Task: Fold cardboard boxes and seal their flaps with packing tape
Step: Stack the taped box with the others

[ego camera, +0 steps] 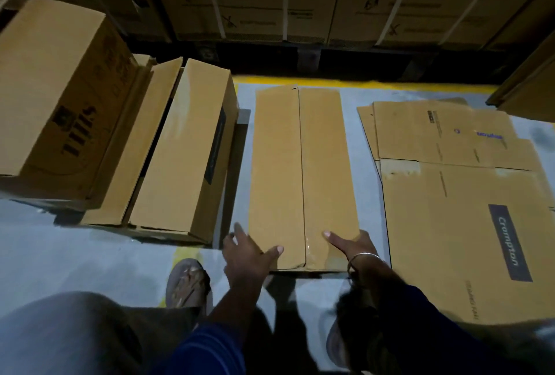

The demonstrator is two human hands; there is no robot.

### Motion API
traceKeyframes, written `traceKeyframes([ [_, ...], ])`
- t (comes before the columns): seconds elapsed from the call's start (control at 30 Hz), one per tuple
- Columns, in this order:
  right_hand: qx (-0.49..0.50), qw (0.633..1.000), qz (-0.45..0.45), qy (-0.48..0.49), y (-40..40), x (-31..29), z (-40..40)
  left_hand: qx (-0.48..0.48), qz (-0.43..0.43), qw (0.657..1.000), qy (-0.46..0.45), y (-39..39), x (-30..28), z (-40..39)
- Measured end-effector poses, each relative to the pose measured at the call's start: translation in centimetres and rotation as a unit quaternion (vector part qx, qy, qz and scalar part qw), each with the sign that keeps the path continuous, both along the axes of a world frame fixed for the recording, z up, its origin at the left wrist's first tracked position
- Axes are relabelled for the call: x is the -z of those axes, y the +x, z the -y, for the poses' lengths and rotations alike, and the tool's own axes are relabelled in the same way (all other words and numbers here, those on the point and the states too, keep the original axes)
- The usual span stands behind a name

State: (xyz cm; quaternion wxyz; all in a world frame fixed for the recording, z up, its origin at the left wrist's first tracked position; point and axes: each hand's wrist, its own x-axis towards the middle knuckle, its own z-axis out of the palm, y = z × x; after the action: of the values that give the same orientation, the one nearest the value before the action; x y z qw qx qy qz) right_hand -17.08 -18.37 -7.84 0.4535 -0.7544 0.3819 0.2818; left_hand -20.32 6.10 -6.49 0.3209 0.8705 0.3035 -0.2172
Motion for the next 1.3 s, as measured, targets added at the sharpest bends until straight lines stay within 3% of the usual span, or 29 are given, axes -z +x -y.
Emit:
traceKeyframes([
  [0.13,0.021,0.999,0.017,0.041,-0.2,0.4,0.4,-0.158,-0.085,0.951,-0.251,0.5,2.3,-1.1],
  [0.23,0.029,0.998,0.046,0.045,0.0,-1.2,-0.2,-0.166,-0.042,0.943,-0.286,1.3,3.7,-0.9],
  [0.37,0.058,0.992,0.065,0.087,2.2,-2.3,0.2,-0.159,0.04,0.957,-0.24,4.6,-2.1,0.0],
  [0.47,0.076,0.98,0.123,0.137,4.5,1.1,3.5,-0.108,0.094,0.972,-0.186,8.0,-6.9,0.4],
  [0.63,0.129,0.954,0.18,0.203,6.8,-12.8,-1.8,-0.056,0.194,0.973,-0.112,12.4,-15.7,-1.3],
  [0.87,0.037,0.922,0.263,0.281,7.9,-20.0,-12.2,-0.124,0.235,0.953,-0.146,11.4,-25.1,-13.5],
  [0.93,0.011,0.92,0.258,0.295,7.4,-20.3,-16.6,-0.168,0.232,0.94,-0.183,10.4,-26.1,-17.7],
  [1.1,-0.01,0.919,0.223,0.325,5.5,-20.0,-25.5,-0.292,0.224,0.914,-0.169,7.9,-24.9,-26.0],
  [1.23,-0.014,0.929,0.216,0.3,4.4,-18.8,-29.5,-0.353,0.223,0.896,-0.151,9.1,-18.1,-32.6],
  [1.3,-0.018,0.933,0.223,0.28,4.3,-17.8,-30.8,-0.361,0.212,0.901,-0.113,9.2,-18.2,-32.4],
])
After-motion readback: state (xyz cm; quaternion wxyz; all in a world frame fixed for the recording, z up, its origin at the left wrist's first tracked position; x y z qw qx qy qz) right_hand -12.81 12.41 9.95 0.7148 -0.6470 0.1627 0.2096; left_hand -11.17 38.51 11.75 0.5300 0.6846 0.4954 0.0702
